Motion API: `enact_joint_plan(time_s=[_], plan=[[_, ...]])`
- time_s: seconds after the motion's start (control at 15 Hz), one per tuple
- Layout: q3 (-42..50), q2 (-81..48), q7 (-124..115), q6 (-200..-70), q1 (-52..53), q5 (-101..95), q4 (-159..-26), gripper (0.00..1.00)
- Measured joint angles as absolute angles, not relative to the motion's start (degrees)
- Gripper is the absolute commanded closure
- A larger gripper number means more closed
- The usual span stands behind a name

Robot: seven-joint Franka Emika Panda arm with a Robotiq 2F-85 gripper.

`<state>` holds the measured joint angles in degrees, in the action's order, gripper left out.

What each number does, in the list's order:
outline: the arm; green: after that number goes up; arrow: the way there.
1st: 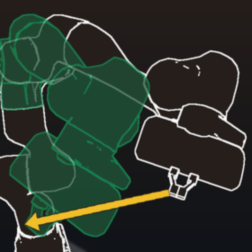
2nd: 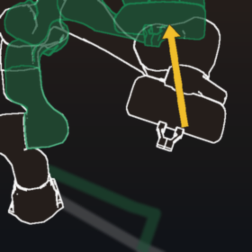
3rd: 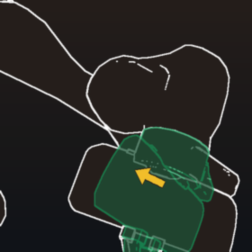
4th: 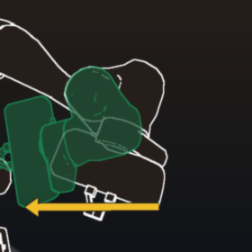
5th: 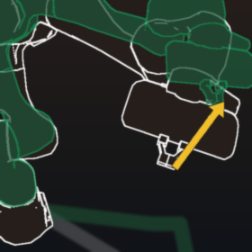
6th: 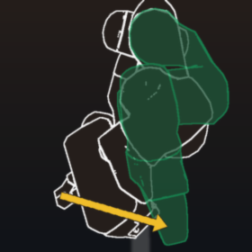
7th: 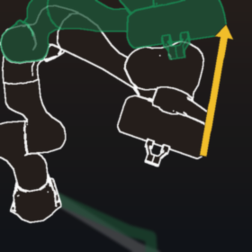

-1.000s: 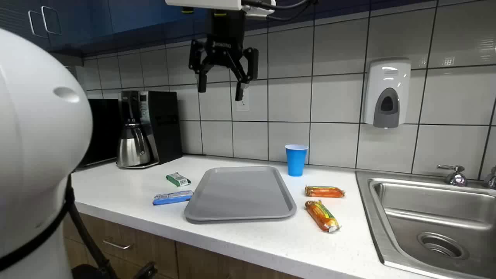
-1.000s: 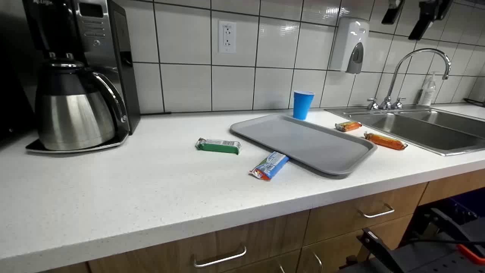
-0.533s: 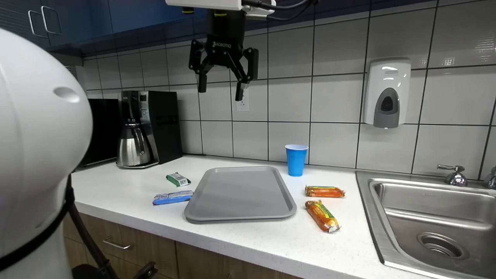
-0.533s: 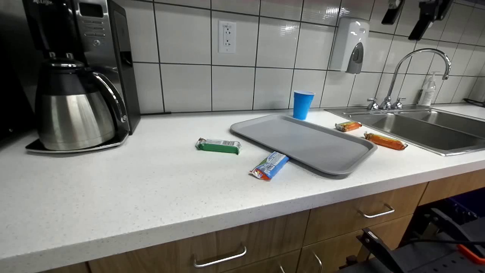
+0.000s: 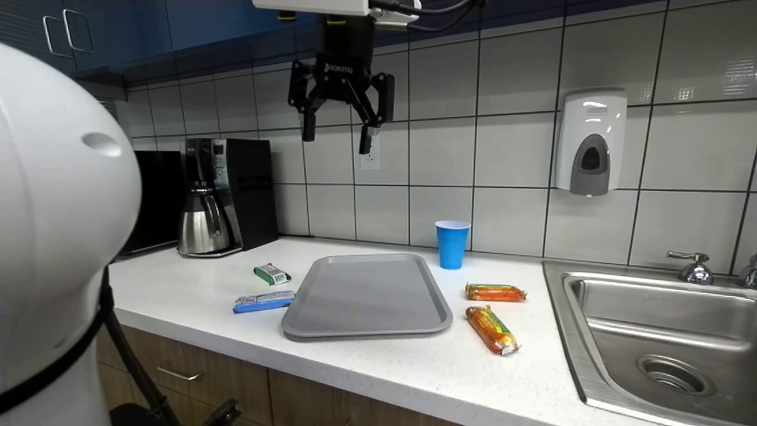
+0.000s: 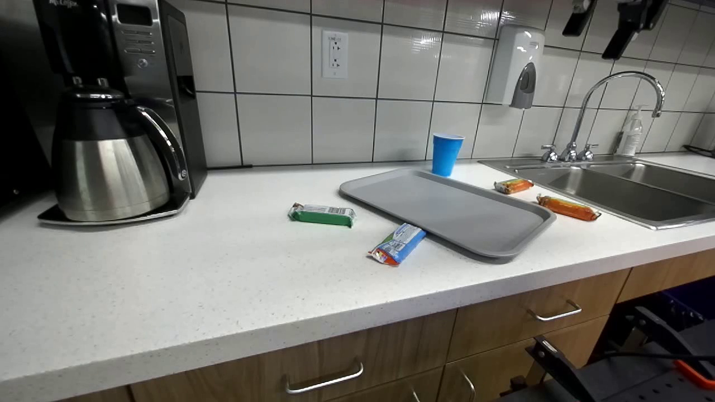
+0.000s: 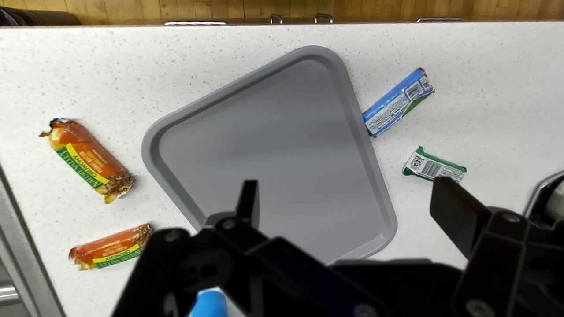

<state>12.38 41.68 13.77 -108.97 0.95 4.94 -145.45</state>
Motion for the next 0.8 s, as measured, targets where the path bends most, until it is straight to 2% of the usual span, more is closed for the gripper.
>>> enact_joint_plan(time_s=[0.8], plan=[[12.2,39.7,15.2,-109.1,0.9,3.0,-147.6,0.0]])
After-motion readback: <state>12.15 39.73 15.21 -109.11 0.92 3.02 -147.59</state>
